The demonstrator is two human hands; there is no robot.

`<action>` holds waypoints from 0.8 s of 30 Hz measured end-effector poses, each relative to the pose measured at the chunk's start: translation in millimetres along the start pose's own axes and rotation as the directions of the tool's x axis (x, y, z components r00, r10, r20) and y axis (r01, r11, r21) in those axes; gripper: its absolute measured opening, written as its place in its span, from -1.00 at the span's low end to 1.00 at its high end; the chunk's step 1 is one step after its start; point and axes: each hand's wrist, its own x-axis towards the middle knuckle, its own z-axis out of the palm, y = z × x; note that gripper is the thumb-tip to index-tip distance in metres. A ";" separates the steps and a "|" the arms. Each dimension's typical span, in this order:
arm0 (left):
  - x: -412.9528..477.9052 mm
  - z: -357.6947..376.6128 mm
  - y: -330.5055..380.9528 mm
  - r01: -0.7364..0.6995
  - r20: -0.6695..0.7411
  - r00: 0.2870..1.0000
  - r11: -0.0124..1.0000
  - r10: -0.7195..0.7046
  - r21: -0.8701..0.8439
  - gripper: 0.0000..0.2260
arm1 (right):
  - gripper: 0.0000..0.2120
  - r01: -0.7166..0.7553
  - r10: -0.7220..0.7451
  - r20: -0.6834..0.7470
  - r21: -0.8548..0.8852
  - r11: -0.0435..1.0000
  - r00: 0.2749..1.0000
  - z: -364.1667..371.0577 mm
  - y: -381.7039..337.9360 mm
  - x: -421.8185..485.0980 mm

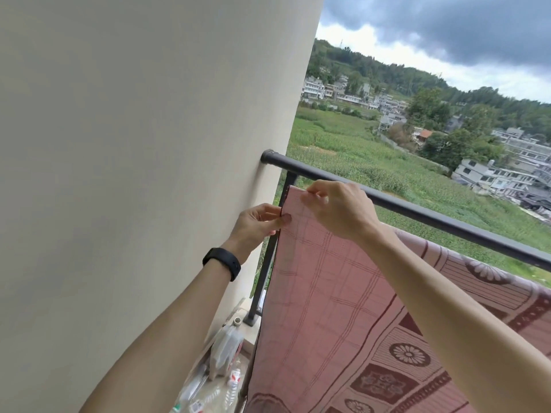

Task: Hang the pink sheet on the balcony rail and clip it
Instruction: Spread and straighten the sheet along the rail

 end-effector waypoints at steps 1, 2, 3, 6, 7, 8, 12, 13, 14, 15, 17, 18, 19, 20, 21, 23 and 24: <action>1.7 -2.3 3.6 -0.020 -0.018 1.000 1.000 0.020 0.012 -0.89 | -0.75 0.012 -0.012 -0.041 -0.001 1.000 0.999 2.1 -3.4 -0.4; 2.9 -3.7 4.6 -0.030 -0.031 0.999 0.999 0.031 0.024 -0.89 | -0.76 0.023 -0.024 -0.070 -0.011 1.000 0.997 4.0 -5.3 -1.4; 2.0 -3.3 4.1 -0.030 -0.048 0.998 0.999 0.032 0.033 -0.88 | -0.74 0.031 -0.034 -0.085 -0.029 0.999 0.996 4.9 -5.5 -3.2; -9.4 1.5 -11.7 0.032 -0.041 0.999 0.998 -0.029 0.062 -0.75 | -0.59 0.035 -0.049 -0.076 -0.176 0.984 0.996 4.7 3.8 -13.8; -13.0 1.2 -20.6 0.067 0.018 0.998 0.995 -0.068 0.076 -0.67 | -0.54 0.029 -0.046 -0.068 -0.234 0.972 0.997 4.1 7.6 -18.5; -16.4 -0.1 -29.5 0.106 0.105 0.988 0.991 -0.114 0.076 -0.60 | -0.52 0.023 -0.040 -0.057 -0.272 0.962 0.998 3.3 10.9 -22.7; -20.3 0.5 -50.3 0.141 0.259 0.948 0.973 -0.186 0.183 -0.54 | -0.56 -0.003 -0.006 -0.036 -0.251 0.968 0.999 5.2 9.8 -31.7; -19.8 1.1 -51.5 0.117 0.206 0.965 0.968 -0.164 0.223 -0.58 | -0.56 -0.004 -0.012 -0.061 -0.266 0.964 0.998 7.4 7.9 -32.0; -18.8 0.1 -52.1 0.100 0.147 0.979 0.962 -0.140 0.254 -0.61 | -0.55 -0.008 -0.017 -0.085 -0.282 0.959 0.996 9.6 6.6 -31.8; -16.8 -2.7 -52.2 0.089 0.105 0.987 0.954 -0.124 0.285 -0.64 | -0.55 -0.011 -0.019 -0.102 -0.286 0.958 0.995 11.1 5.4 -31.7; -11.0 -13.2 -48.7 0.056 0.071 0.993 0.920 -0.091 0.387 -0.73 | -0.56 0.000 -0.029 -0.114 -0.249 0.968 0.993 12.0 4.9 -31.0; -6.9 -19.6 -46.4 0.035 0.063 0.996 0.896 -0.070 0.443 -0.78 | -0.56 0.012 -0.041 -0.125 -0.225 0.974 0.991 11.4 5.3 -30.3; -2.9 -25.0 -43.8 0.021 0.053 0.997 0.878 -0.053 0.479 -0.82 | -0.56 0.022 -0.053 -0.142 -0.210 0.977 0.988 10.3 5.8 -29.6; -0.2 -29.1 -41.9 0.017 0.035 0.999 0.868 -0.040 0.496 -0.84 | -0.56 0.025 -0.058 -0.153 -0.211 0.977 0.986 8.9 6.4 -29.7; 1.8 -32.0 -41.5 0.023 0.013 0.999 0.870 -0.033 0.493 -0.85 | -0.56 0.020 -0.056 -0.151 -0.227 0.974 0.987 7.9 7.5 -30.8; 2.5 -33.7 -43.7 0.049 -0.019 0.999 0.892 -0.045 0.449 -0.86 | -0.53 -0.002 -0.028 -0.110 -0.266 0.964 0.994 6.3 12.4 -36.3; 0.3 -32.4 -44.9 0.063 -0.019 0.998 0.896 -0.061 0.440 -0.85 | -0.50 -0.020 -0.007 -0.095 -0.278 0.960 0.995 5.8 16.2 -40.8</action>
